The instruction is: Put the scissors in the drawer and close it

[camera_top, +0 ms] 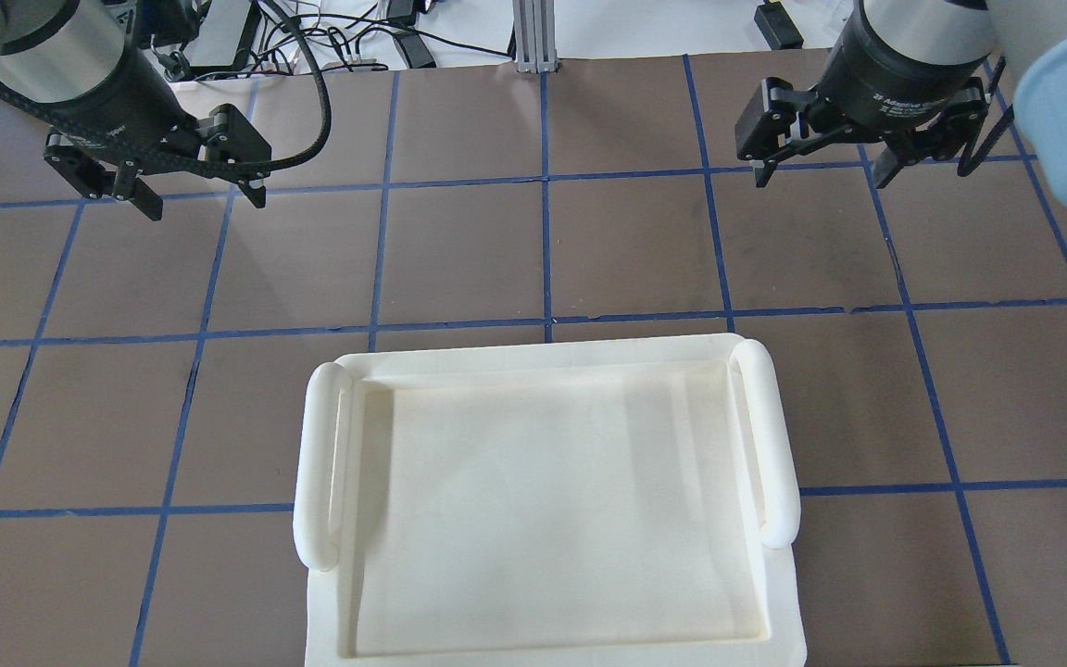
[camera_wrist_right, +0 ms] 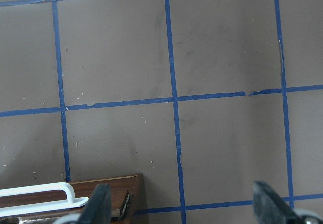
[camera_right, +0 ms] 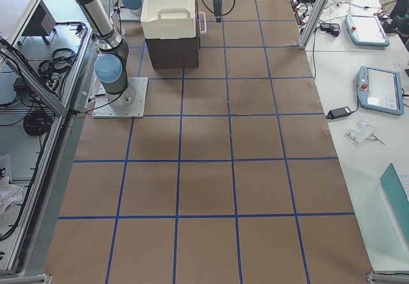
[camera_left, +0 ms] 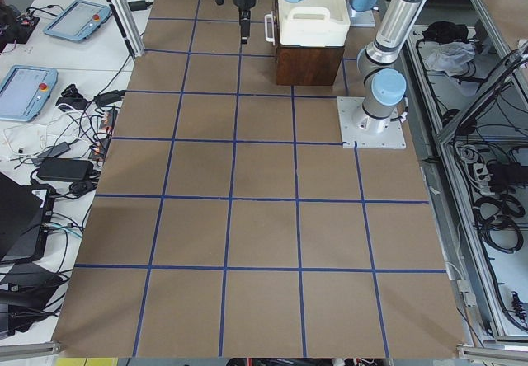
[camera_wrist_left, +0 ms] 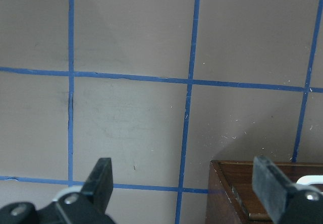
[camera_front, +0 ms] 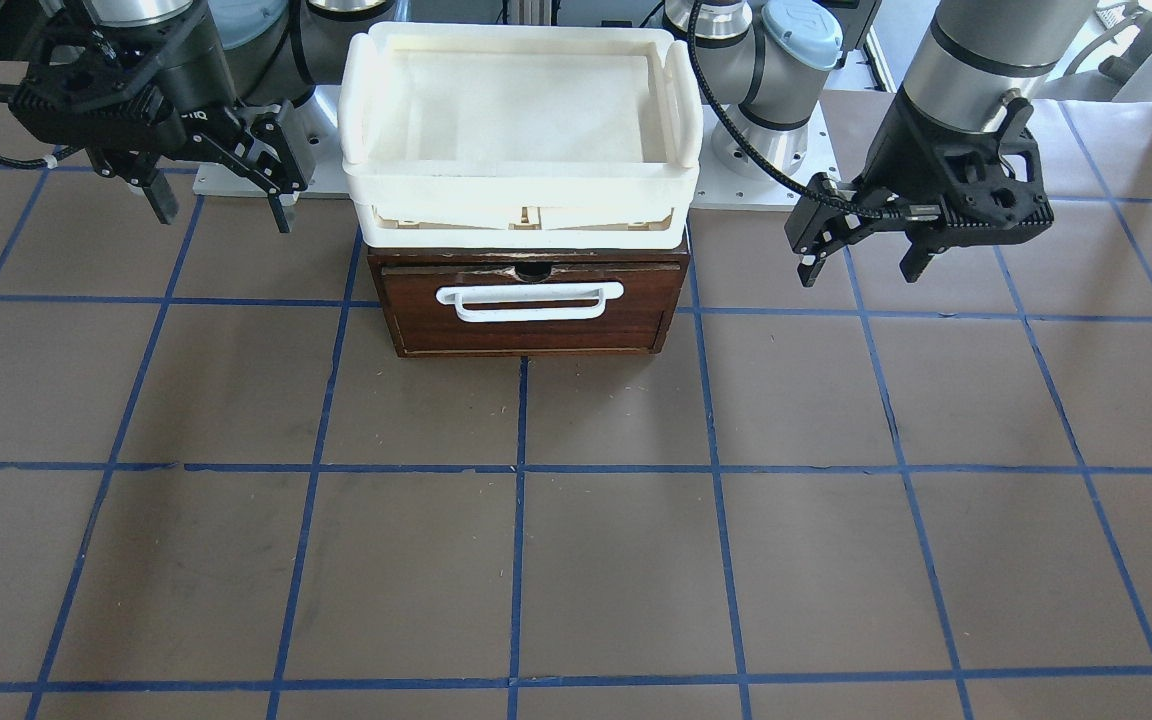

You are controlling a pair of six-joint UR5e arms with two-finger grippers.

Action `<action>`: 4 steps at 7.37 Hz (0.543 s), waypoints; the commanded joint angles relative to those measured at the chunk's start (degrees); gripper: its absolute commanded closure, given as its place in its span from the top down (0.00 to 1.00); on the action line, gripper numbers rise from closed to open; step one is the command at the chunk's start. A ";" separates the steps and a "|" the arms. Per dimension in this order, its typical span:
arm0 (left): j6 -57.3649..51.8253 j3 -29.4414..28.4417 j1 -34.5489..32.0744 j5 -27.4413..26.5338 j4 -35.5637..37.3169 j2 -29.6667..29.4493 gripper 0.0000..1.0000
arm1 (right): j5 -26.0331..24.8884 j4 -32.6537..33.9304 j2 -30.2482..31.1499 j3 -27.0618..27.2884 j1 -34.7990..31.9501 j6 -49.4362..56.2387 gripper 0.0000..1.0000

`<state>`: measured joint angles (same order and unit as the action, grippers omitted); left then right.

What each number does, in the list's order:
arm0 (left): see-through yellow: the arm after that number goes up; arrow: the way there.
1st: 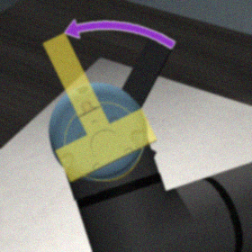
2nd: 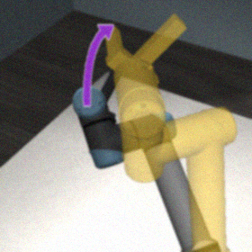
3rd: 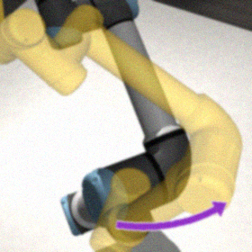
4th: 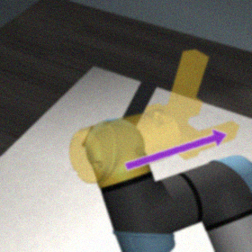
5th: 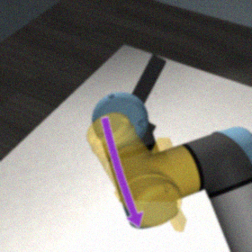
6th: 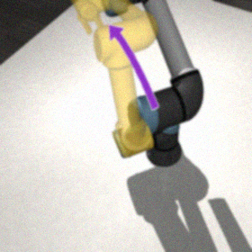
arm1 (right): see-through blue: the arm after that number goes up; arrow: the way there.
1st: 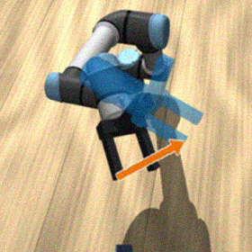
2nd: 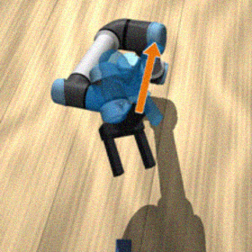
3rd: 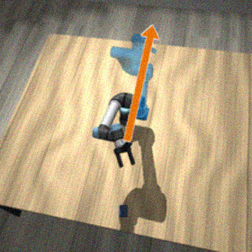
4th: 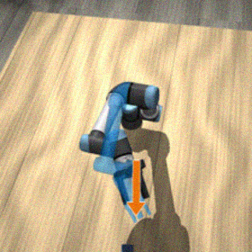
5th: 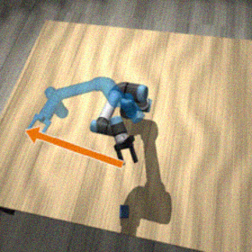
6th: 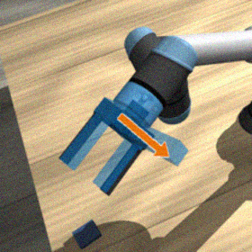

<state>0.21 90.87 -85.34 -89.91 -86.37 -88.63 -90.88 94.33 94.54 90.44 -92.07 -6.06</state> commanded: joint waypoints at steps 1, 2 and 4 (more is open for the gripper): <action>0.23 0.80 0.08 -0.09 -0.03 0.65 1.00 | 0.00 -0.03 0.03 0.00 -0.04 0.00 1.00; 0.40 0.80 0.08 -0.09 -0.03 0.56 1.00 | 0.00 0.06 -0.06 0.00 -0.04 0.00 1.00; 0.49 0.80 0.08 -0.09 -0.03 0.48 1.00 | 0.09 -0.03 -0.06 0.00 -0.04 0.00 1.00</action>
